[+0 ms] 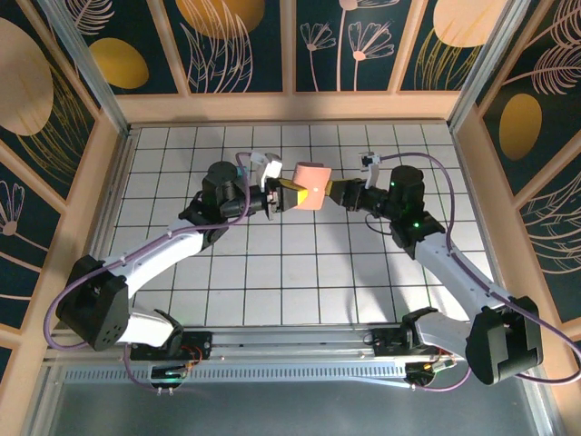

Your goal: Take the credit cards out of the card holder

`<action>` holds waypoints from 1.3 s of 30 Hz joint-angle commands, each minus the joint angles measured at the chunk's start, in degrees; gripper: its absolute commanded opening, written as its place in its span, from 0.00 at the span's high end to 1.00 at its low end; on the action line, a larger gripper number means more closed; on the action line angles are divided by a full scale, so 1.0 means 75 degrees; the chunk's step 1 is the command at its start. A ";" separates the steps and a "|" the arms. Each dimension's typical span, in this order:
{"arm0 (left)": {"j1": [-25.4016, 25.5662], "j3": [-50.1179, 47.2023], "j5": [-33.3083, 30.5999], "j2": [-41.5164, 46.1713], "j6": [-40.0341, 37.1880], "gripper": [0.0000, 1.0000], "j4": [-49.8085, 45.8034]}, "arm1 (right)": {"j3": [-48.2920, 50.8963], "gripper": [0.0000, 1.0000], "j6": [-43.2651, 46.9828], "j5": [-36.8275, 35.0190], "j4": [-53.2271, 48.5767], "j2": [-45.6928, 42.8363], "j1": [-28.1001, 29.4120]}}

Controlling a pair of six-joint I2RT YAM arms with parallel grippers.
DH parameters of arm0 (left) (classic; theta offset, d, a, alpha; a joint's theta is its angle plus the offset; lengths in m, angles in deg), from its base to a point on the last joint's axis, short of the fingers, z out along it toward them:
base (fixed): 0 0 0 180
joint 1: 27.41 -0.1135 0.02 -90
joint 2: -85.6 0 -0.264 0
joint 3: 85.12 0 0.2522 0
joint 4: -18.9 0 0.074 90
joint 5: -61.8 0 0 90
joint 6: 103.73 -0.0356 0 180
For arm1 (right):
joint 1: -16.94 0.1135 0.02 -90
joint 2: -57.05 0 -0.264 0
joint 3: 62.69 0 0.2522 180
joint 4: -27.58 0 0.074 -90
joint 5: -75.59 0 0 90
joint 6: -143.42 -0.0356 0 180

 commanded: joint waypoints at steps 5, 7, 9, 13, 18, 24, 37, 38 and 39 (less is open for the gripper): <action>-0.0311 0.0096 0.0860 0.0081 0.0547 1.00 0.0899 | 0.0471 0.57 -0.0242 0.1080 0.1232 -0.0528 -0.0444; -0.0316 0.0103 0.1002 0.0092 0.0578 1.00 0.0931 | 0.0582 0.56 -0.0353 0.1308 0.1641 -0.0615 -0.0497; -0.0328 0.0107 0.1198 0.0123 0.0646 1.00 0.1020 | 0.0610 0.52 -0.0354 0.1606 0.1886 -0.0645 -0.0548; -0.0323 0.0146 0.1436 0.0176 0.0793 1.00 0.1062 | 0.0552 0.39 -0.0432 0.2010 0.2203 -0.0592 -0.0572; -0.0324 0.0059 0.1655 0.0295 0.1055 1.00 0.1483 | 0.0391 0.40 -0.0433 0.2468 0.2344 -0.0254 -0.0580; -0.0329 -0.0008 0.1844 0.0485 0.1169 1.00 0.1786 | 0.0449 0.51 -0.0680 0.3038 0.3131 0.0189 -0.0582; -0.0323 0.0050 0.1851 0.0368 0.1409 1.00 0.1996 | 0.0630 0.58 -0.1358 0.3764 0.4834 0.0377 -0.0606; -0.0334 0.0042 0.1863 0.0364 0.1428 1.00 0.2032 | 0.0601 0.58 -0.1319 0.3735 0.4761 0.0364 -0.0601; -0.0327 0.0035 0.1894 0.0356 0.1451 1.00 0.2047 | 0.0577 0.58 -0.1283 0.3695 0.4702 0.0362 -0.0609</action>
